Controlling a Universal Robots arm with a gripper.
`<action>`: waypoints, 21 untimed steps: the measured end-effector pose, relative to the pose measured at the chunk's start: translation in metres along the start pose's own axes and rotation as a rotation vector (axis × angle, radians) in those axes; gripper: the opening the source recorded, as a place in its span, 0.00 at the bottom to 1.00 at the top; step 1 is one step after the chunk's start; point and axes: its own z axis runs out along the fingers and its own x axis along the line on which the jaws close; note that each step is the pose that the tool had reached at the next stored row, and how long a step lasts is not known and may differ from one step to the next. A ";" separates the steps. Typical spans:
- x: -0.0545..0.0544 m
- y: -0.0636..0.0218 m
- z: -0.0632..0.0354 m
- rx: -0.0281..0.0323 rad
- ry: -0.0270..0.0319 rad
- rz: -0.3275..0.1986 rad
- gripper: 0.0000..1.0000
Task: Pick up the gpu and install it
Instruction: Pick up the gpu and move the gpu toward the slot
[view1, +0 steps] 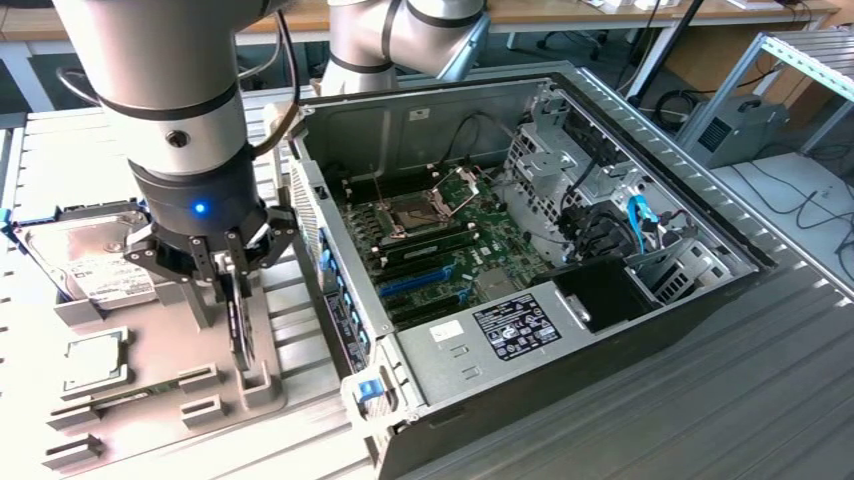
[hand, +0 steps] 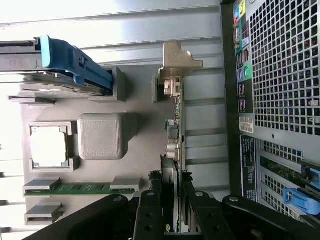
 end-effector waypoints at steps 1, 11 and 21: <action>0.000 0.0000 -0.0004 -0.0001 -0.0001 0.000 0.26; 0.000 0.0000 -0.0055 -0.0001 -0.0001 0.000 0.26; 0.000 0.0001 -0.0103 -0.0001 -0.0001 0.000 0.26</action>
